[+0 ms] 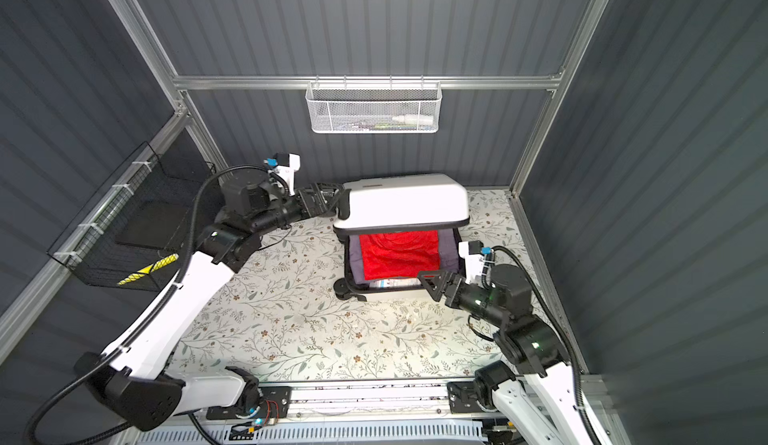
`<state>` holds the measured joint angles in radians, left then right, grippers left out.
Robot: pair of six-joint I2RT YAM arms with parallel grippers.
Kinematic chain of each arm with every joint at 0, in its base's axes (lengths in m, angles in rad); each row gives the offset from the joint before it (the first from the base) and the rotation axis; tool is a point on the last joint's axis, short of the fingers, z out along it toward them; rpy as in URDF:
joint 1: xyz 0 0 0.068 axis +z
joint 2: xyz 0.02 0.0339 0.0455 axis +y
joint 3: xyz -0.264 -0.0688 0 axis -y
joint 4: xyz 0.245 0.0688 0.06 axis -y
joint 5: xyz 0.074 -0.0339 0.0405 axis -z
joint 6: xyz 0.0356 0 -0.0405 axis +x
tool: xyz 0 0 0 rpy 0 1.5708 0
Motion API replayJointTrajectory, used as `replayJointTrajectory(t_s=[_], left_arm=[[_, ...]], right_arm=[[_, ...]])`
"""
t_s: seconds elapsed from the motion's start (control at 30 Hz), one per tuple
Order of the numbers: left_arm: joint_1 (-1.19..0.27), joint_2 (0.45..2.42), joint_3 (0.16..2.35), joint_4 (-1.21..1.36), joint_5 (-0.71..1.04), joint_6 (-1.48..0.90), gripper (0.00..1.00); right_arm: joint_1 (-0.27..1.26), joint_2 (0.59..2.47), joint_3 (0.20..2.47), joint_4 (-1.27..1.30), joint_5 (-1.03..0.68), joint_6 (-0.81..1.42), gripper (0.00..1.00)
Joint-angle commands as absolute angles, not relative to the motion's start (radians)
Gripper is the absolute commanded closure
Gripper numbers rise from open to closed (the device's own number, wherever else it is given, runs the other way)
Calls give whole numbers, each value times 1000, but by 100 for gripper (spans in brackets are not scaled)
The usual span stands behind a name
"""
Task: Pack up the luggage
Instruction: 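Grasp the suitcase lid edge with the left gripper and start swinging it closed, then swing the lid down onto the suitcase base with the left gripper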
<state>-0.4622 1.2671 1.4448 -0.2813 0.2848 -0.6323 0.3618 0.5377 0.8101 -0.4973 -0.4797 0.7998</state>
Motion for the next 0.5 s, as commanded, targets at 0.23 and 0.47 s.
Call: replayJointTrajectory(t_s=[0.23, 0.47], left_arm=[[-451, 1140, 1424, -439, 130, -535, 0], [-429, 1230, 1446, -484, 128, -457, 0]], right_arm=[[364, 575, 821, -699, -394, 784, 18], [364, 548, 647, -669, -366, 848, 17]])
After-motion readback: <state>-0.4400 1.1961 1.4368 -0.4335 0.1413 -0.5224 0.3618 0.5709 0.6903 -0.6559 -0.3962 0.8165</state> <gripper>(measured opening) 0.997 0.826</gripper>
